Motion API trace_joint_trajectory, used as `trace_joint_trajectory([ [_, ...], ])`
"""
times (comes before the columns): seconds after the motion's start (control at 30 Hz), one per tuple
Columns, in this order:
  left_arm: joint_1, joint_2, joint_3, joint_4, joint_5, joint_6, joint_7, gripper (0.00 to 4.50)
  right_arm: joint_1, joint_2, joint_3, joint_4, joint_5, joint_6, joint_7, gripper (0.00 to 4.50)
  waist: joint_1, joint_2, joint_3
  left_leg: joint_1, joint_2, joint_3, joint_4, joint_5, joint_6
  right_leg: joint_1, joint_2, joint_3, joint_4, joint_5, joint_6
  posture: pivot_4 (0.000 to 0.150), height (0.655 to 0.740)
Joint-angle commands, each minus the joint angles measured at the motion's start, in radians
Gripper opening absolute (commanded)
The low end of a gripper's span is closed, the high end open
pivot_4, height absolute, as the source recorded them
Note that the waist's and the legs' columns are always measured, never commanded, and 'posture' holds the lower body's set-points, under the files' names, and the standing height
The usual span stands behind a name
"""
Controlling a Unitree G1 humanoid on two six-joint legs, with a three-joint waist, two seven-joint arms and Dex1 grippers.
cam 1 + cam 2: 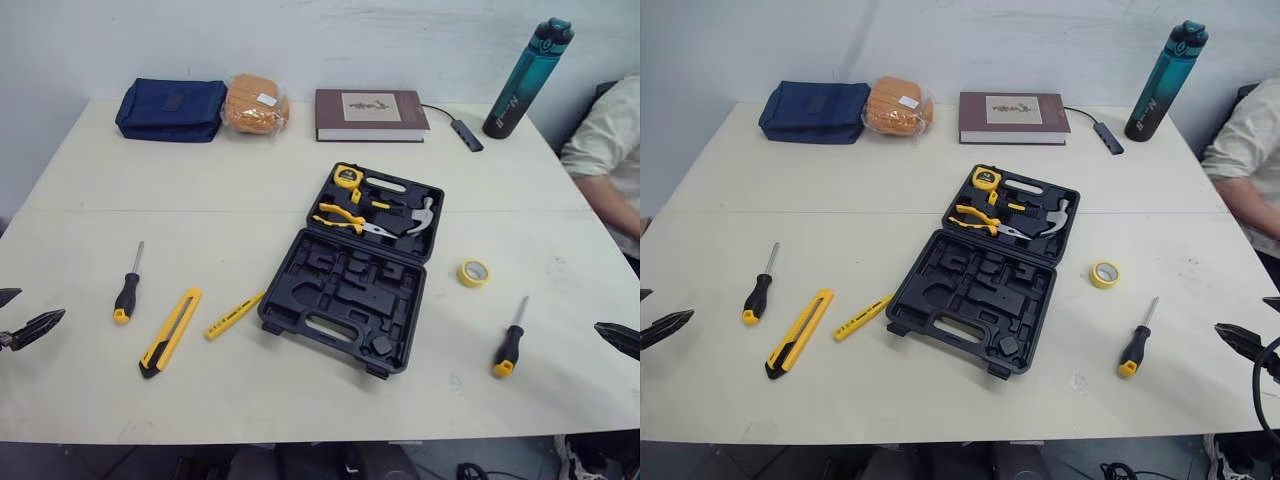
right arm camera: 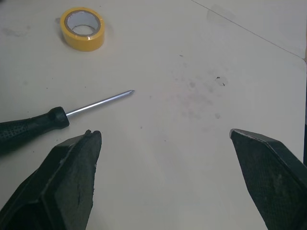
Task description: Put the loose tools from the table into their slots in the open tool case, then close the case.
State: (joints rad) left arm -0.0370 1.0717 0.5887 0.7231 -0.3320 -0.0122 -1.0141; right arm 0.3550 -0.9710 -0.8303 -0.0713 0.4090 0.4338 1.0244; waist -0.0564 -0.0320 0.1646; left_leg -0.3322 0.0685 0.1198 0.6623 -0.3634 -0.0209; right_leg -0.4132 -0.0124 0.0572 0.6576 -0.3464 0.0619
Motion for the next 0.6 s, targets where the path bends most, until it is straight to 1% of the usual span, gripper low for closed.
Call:
trace_joint_trajectory([
  [0.03,-0.024,0.016,0.006,0.014,-0.006,-0.013,-0.012,4.43,-0.010,0.015,-0.026,-0.028,0.015,0.005,-0.018,4.50,0.000,0.000,0.000,0.000,0.000,0.000,0.000,0.000,0.000,0.000,0.000,0.000,0.000,0.000,0.000,0.150,0.7400],
  [0.4,-0.082,0.024,-0.055,0.055,0.016,-0.005,-0.027,4.43,-0.011,0.050,-0.022,-0.069,0.010,0.018,-0.064,4.50,0.001,0.000,0.000,0.000,0.000,0.000,0.001,0.000,0.000,0.000,0.001,0.000,0.001,0.000,0.000,0.150,0.7400],
  [0.47,-0.101,0.020,-0.061,0.049,0.012,0.003,-0.031,4.43,-0.017,0.050,-0.018,-0.070,0.009,0.018,-0.071,4.50,0.001,0.000,0.000,0.000,0.000,0.001,0.001,0.003,-0.005,0.000,0.001,0.000,0.001,0.000,0.000,0.150,0.7400],
  [0.6,-0.126,0.010,-0.078,0.005,0.006,0.019,-0.041,4.43,-0.036,0.057,-0.014,-0.091,0.020,0.037,-0.095,4.50,0.000,0.000,0.000,0.000,0.000,0.001,0.001,0.003,-0.005,0.000,0.001,0.000,0.001,0.000,0.000,0.150,0.7400],
])
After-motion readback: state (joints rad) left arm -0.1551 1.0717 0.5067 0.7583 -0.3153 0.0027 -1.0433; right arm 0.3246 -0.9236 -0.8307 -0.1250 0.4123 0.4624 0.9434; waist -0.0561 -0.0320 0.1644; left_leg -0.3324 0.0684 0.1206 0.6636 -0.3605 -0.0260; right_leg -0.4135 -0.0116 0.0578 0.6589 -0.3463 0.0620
